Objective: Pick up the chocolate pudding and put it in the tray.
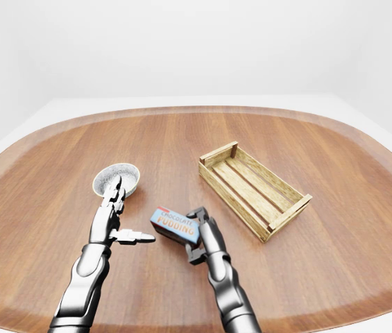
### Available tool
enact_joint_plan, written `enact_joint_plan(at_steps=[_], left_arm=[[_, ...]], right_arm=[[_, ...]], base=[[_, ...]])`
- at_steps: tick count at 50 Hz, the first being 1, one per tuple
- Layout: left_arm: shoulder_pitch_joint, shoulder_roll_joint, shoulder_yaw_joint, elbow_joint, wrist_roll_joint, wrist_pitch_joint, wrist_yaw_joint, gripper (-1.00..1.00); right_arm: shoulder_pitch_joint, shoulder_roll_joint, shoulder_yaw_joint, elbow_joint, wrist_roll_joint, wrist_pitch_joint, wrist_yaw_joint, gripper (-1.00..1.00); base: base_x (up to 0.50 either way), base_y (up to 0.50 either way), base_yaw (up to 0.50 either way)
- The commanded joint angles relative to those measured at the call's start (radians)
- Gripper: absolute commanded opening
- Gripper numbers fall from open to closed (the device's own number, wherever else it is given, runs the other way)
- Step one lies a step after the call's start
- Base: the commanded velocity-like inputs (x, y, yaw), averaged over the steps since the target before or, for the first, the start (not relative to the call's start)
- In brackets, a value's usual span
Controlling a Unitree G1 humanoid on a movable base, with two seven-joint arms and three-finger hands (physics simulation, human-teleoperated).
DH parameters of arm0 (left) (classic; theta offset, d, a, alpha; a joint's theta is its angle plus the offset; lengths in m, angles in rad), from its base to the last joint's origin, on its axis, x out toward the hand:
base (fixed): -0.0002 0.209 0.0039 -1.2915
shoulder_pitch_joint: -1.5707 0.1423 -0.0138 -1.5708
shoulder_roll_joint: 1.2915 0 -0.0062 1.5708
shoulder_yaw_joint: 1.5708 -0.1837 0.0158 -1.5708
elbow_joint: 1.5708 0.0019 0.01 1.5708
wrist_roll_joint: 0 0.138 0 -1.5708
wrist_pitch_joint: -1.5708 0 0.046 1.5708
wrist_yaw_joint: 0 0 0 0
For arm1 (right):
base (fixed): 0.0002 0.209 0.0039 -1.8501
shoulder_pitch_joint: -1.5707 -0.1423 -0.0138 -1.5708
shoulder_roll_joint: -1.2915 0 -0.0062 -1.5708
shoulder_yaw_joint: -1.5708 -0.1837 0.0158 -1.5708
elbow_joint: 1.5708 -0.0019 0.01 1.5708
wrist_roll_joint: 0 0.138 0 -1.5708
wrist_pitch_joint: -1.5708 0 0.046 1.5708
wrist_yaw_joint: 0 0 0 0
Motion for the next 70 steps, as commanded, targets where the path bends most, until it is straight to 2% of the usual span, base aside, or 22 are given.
enact_joint_plan(at_steps=[1,5,9,14,16,19,20,21,22,23,25,27,28,30,31,34,35,36,48,52,61,70], left_arm=[[-0.004,-0.007,0.014,-0.011,-0.046,0.035,-0.008,1.0],[-0.005,-0.007,0.014,-0.011,-0.046,0.036,-0.007,1.0],[-0.006,-0.007,0.014,-0.005,-0.046,0.032,-0.008,1.0],[-0.005,-0.006,0.014,-0.006,-0.046,0.031,-0.009,1.0],[-0.005,-0.006,0.014,-0.005,-0.045,0.03,-0.009,1.0],[-0.004,-0.006,0.013,-0.009,-0.044,0.034,-0.009,1.0],[-0.004,-0.006,0.013,-0.009,-0.044,0.034,-0.009,1.0],[-0.004,-0.006,0.014,-0.007,-0.044,0.032,-0.009,1.0],[-0.004,-0.006,0.014,-0.006,-0.044,0.031,-0.009,1.0],[-0.004,-0.006,0.014,-0.007,-0.044,0.031,-0.01,1.0],[-0.004,-0.006,0.014,-0.004,-0.044,0.029,-0.01,1.0],[-0.004,-0.006,0.014,-0.003,-0.045,0.028,-0.01,1.0],[-0.004,-0.006,0.014,-0.004,-0.044,0.028,-0.01,1.0],[-0.004,-0.006,0.014,-0.004,-0.045,0.029,-0.01,1.0],[-0.003,-0.006,0.014,-0.005,-0.045,0.029,-0.01,1.0],[-0.005,-0.006,0.014,-0.001,-0.044,0.027,-0.01,1.0],[-0.005,-0.006,0.014,-0.002,-0.044,0.028,-0.01,1.0],[-0.005,-0.006,0.014,-0.003,-0.044,0.029,-0.01,1.0],[-0.01,-0.007,0.015,-0.001,-0.046,0.035,-0.006,1.0],[-0.014,-0.006,0.016,0.012,-0.046,0.025,-0.005,1.0],[-0.012,-0.006,0.016,0.001,-0.048,0.036,-0.004,1.0],[-0.012,-0.006,0.015,0.005,-0.047,0.032,-0.004,1.0]], right_arm=[[0.066,-0.004,0.01,-0.298,0.041,0.0,0.078,-1.0],[0.068,-0.014,0.015,-0.313,0.057,0.0,0.069,-1.0],[0.079,-0.013,0.019,-0.456,0.064,0.0,0.12,-1.0],[0.041,-0.026,-0.011,-0.436,0.073,0.0,0.114,-1.0],[0.031,-0.023,-0.019,-0.544,0.07,0.055,0.164,-1.0],[0.005,-0.03,-0.039,-0.581,0.073,0.1,0.183,-1.0],[0.004,-0.03,-0.039,-0.582,0.074,0.101,0.184,-1.0],[-0.007,-0.041,-0.053,-0.52,0.081,0.05,0.159,-1.0],[-0.016,-0.043,-0.061,-0.515,0.083,0.05,0.161,-1.0],[-0.033,-0.041,-0.073,-0.567,0.084,0.111,0.192,-1.0],[-0.056,-0.046,-0.088,-0.569,0.089,0.138,0.204,-1.0],[-0.082,-0.054,-0.105,-0.552,0.097,0.147,0.206,-1.0],[-0.088,-0.06,-0.113,-0.499,0.106,0.106,0.186,-1.0],[-0.132,-0.071,-0.137,-0.524,0.106,0.168,0.207,-1.0],[-0.144,-0.077,-0.145,-0.526,0.108,0.175,0.213,-1.0],[-0.192,-0.1,-0.173,-0.495,0.114,0.175,0.214,-1.0],[-0.198,-0.11,-0.181,-0.442,0.12,0.152,0.194,-1.0],[-0.211,-0.114,-0.188,-0.47,0.119,0.175,0.21,-1.0],[-0.423,-0.241,-0.296,-0.361,0.207,0.175,0.24,-1.0],[-0.516,-0.302,-0.317,-0.212,0.224,0.175,0.221,-1.0],[-0.678,-0.403,-0.344,0.074,0.287,0.175,0.177,-1.0],[-0.838,-0.48,-0.332,0.4,0.285,0.172,0.119,-1.0]], base=[[0.0,0.0,0.0],[0.0,0.0,0.0],[0.0,0.0,0.0],[0.0,0.0,0.0],[0.0,0.0,0.0],[0.0,0.0,0.0],[0.0,0.0,0.0],[0.0,0.0,0.0],[0.0,0.0,0.0],[0.0,0.0,0.0],[0.0,0.0,0.0],[0.0,0.0,0.0],[0.0,0.0,0.0],[0.0,0.0,0.0],[0.0,0.0,0.0],[0.0,0.0,0.0],[0.0,0.0,0.0],[0.0,0.0,0.0],[0.0,0.0,0.0],[0.0,0.0,0.0],[0.0,0.0,0.0],[0.0,0.0,0.0]])
